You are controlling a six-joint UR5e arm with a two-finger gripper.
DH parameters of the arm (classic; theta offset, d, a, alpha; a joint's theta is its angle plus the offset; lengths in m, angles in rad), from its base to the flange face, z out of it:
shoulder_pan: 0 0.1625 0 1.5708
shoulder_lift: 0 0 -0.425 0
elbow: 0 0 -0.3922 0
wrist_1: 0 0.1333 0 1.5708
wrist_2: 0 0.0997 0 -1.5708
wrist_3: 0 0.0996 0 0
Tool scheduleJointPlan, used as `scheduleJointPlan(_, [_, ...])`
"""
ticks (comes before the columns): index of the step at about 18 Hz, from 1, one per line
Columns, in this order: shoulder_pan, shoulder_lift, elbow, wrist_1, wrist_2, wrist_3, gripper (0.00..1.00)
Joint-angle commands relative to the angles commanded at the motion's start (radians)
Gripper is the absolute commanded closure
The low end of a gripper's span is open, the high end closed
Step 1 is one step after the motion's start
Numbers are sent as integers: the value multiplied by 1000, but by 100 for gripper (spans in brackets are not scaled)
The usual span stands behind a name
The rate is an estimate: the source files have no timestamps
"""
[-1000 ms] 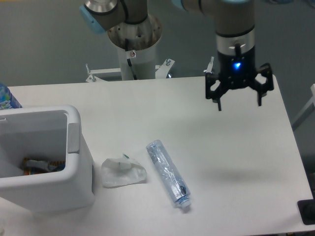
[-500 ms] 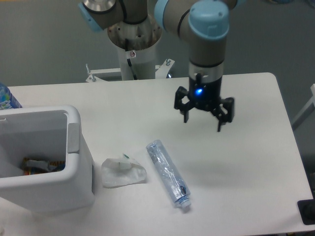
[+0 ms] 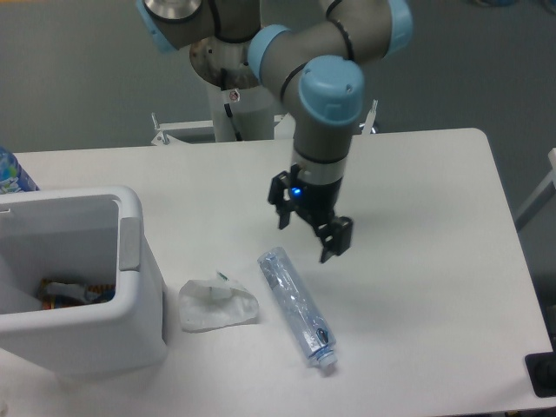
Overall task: Place the trash in the trash can
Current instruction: 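Move the open gripper over the crumpled white tissue and lower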
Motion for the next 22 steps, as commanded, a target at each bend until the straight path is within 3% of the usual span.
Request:
scheduleJointPlan(2, [-41,-23,-18,66,0,-27,0])
scheduleJointPlan(5, [-83,-74,-31,97,2,-43,0])
scheduleJointPlan(11, [-124,-121,-48,177,3,-41,0])
scheduleJointPlan(17, [-140,-155,-58,188,11,-43,1])
scheduleJointPlan(19, [-140,-154,-65,188,26,-43,24])
scheduleJointPlan(22, [-149,-155,-58,192,29,-67,73])
